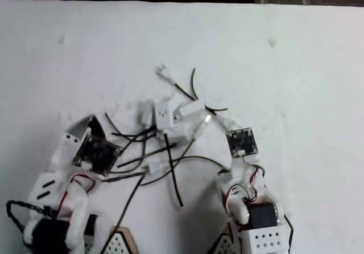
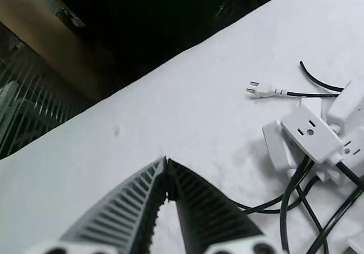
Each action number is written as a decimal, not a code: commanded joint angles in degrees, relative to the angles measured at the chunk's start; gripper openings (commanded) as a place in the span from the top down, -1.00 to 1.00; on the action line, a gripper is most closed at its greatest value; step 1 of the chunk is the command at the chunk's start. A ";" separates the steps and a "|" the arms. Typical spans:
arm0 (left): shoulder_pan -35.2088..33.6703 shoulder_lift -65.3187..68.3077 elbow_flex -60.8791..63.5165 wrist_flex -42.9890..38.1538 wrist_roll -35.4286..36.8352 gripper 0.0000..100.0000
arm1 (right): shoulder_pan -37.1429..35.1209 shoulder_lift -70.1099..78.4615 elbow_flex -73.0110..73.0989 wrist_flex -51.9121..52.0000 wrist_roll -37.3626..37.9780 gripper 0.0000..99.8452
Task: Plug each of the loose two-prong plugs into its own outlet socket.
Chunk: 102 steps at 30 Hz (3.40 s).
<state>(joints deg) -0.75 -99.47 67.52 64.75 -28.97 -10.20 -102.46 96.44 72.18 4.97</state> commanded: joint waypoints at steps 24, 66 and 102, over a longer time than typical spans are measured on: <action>15.60 76.26 -38.77 -1.85 29.10 0.36 | 0.04 -0.48 0.53 0.40 -0.18 0.96; 4.88 104.40 -49.76 -3.69 7.65 0.88 | 0.04 -0.48 0.53 0.40 -0.18 0.96; -12.09 73.27 -14.95 -18.64 -11.52 0.38 | 0.04 -0.48 0.53 0.40 -0.18 0.96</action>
<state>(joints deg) -10.77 -24.31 55.38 47.25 -39.87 -10.20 -102.46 96.44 72.18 4.97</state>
